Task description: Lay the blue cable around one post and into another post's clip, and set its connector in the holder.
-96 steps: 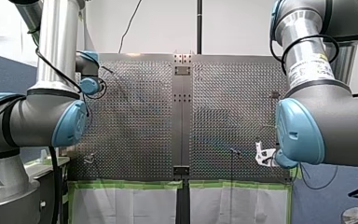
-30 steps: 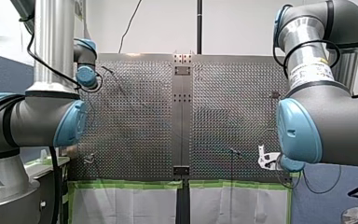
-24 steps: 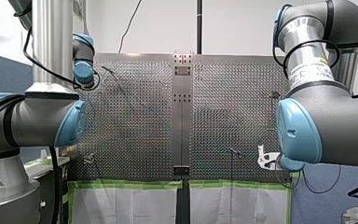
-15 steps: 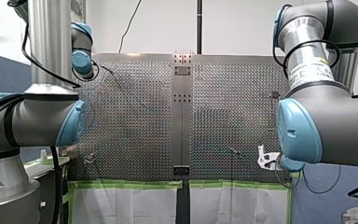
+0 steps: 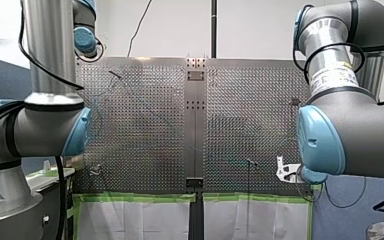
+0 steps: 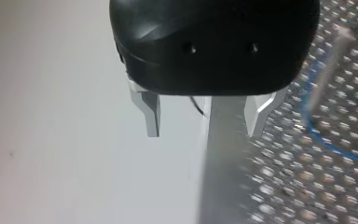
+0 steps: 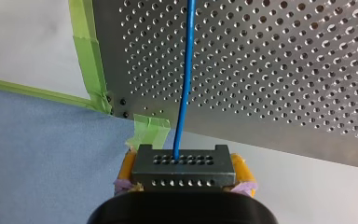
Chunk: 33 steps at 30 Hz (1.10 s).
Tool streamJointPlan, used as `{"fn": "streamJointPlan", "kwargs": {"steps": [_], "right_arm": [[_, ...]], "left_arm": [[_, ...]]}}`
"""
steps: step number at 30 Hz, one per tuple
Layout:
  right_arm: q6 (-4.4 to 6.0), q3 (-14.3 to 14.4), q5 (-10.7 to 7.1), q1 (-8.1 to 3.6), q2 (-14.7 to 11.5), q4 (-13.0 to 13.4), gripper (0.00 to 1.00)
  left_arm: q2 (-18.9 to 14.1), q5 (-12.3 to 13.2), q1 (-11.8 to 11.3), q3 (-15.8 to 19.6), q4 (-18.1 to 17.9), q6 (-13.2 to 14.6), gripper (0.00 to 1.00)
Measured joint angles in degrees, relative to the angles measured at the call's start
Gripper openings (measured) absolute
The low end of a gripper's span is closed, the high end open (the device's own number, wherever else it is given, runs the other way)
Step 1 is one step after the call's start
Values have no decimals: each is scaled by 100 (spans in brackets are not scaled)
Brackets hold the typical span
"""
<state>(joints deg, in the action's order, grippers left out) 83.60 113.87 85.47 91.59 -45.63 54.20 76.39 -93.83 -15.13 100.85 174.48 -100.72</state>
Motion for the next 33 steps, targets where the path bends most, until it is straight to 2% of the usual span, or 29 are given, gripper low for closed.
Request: {"fn": "streamJointPlan", "kwargs": {"steps": [7, 11, 15, 22, 33], "right_arm": [[0, 0, -3, -3, -2, -3, 0], [0, 0, -3, -1, 0, -5, 0], [0, 0, -3, 1, 2, -13, 0], [0, 0, -19, 4, 0, -31, 0], [-15, 0, -43, 26, -1, -83, 0]], "left_arm": [[-137, 297, 88, -327, 325, 286, 90], [-107, 478, 156, -539, 538, 376, 90], [-18, 521, 243, -747, 746, 413, 90], [72, 503, 329, -999, 1110, 459, 90], [241, 105, 619, -666, 1650, 603, 90]]}}
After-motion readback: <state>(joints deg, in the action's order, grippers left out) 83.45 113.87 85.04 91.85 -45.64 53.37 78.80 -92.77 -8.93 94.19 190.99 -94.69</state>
